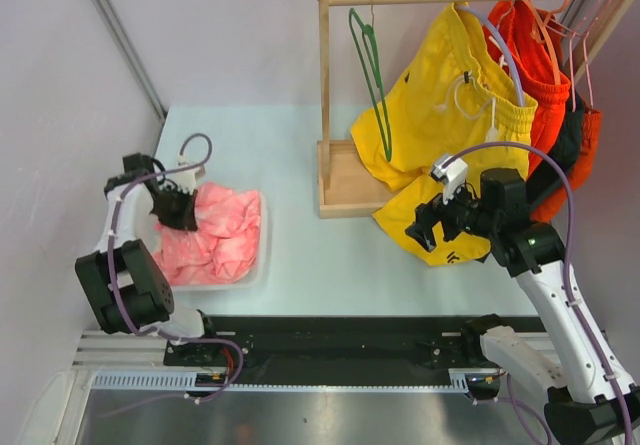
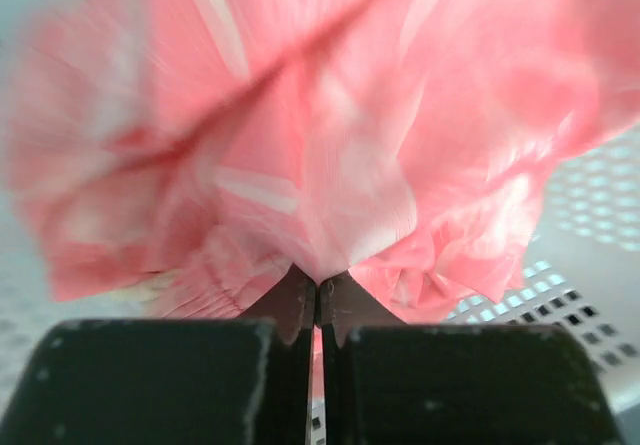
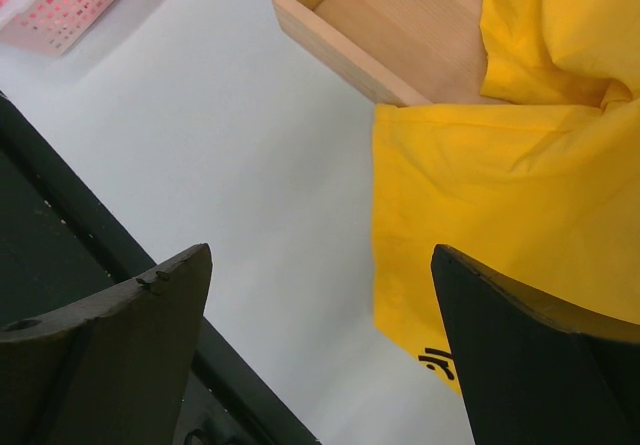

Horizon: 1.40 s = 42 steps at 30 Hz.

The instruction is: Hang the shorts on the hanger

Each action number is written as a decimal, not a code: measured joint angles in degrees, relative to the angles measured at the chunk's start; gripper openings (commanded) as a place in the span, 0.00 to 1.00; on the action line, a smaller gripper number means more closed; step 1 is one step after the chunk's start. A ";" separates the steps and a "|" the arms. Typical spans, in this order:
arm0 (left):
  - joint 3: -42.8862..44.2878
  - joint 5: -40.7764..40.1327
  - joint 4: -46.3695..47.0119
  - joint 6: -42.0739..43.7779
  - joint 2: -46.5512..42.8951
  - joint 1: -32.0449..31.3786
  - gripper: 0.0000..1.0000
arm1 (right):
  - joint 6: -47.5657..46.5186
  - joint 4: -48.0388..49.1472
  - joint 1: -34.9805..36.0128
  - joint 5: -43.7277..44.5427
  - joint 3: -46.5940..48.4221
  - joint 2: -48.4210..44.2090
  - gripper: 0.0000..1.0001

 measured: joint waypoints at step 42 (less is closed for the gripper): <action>19.39 14.97 -16.06 2.78 -11.23 -43.17 0.80 | -6.93 -2.01 7.48 -10.40 4.98 0.07 0.89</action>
